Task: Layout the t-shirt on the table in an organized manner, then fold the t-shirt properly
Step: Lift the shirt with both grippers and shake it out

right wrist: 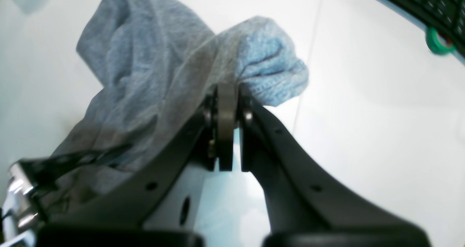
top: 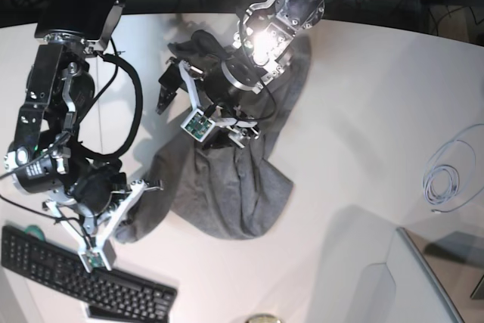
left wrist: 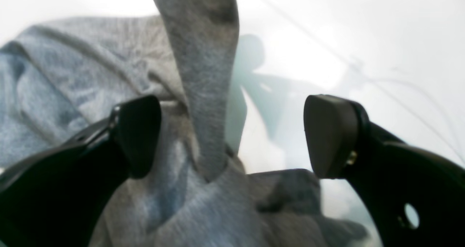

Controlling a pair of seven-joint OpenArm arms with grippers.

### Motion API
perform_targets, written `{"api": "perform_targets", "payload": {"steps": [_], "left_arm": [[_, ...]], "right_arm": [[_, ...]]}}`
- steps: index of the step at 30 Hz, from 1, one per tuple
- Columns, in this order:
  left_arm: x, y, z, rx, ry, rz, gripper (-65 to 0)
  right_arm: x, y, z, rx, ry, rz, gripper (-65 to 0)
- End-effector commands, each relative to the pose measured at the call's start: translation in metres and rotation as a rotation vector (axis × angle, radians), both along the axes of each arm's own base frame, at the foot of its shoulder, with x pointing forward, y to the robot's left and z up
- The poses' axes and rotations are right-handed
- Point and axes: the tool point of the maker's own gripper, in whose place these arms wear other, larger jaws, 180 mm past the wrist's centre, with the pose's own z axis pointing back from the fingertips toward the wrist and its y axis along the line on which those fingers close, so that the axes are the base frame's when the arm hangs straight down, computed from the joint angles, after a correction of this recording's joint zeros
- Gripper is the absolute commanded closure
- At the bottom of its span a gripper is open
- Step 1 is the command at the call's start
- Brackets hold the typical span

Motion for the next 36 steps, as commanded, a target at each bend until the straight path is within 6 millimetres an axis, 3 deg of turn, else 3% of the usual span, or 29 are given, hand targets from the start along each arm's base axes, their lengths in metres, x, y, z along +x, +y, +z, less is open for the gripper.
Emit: {"api": "perform_targets", "payload": {"steps": [1, 6, 10, 12, 15, 22, 26, 29, 30, 33, 36], "left_arm": [[0.013, -0.001, 0.01, -0.02, -0.038, 0.015, -58.4], [0.052, 0.065, -0.003, 0.031, -0.033, 0.243, -58.4], [0.065, 0.131, -0.029, 0.082, 0.023, 0.412, -58.4], [0.071, 0.152, -0.032, 0.091, 0.033, 0.466, -58.4], [0.066, 0.17, -0.028, 0.12, 0.01, 0.465, -58.4], [0.059, 0.201, -0.017, 0.177, -0.033, 0.465, -58.4], [0.054, 0.198, 0.003, 0.16, -0.082, 0.452, -58.4], [0.04, 0.181, 0.024, 0.117, -0.122, 0.42, -58.4], [0.033, 0.167, 0.029, 0.094, -0.125, 0.392, -58.4], [0.006, 0.118, 0.024, 0.06, -0.091, 0.234, -58.4], [-0.013, 0.098, -0.006, 0.083, -0.012, 0.162, -58.4]], "right_arm": [[0.012, 0.01, 0.016, 0.015, -0.059, 0.026, 0.0], [0.017, 0.022, -0.012, 0.051, 0.048, -0.009, 0.0], [0.015, 0.044, -0.031, 0.045, 0.095, 0.044, 0.0], [0.013, 0.057, -0.042, 0.038, 0.118, 0.075, 0.0], [0.019, 0.06, -0.049, -0.029, 0.112, 0.006, 0.0], [0.027, 0.058, -0.039, -0.207, 0.024, -0.013, 0.0], [0.029, 0.054, -0.037, -0.206, 0.015, -0.028, 0.0], [0.031, 0.054, -0.024, -0.195, -0.026, -0.032, 0.0], [0.032, 0.055, -0.018, -0.19, -0.042, -0.033, 0.0], [0.038, 0.054, -0.002, -0.182, -0.088, -0.039, 0.0], [0.04, 0.055, 0.003, -0.181, -0.1, -0.04, 0.0]]}}
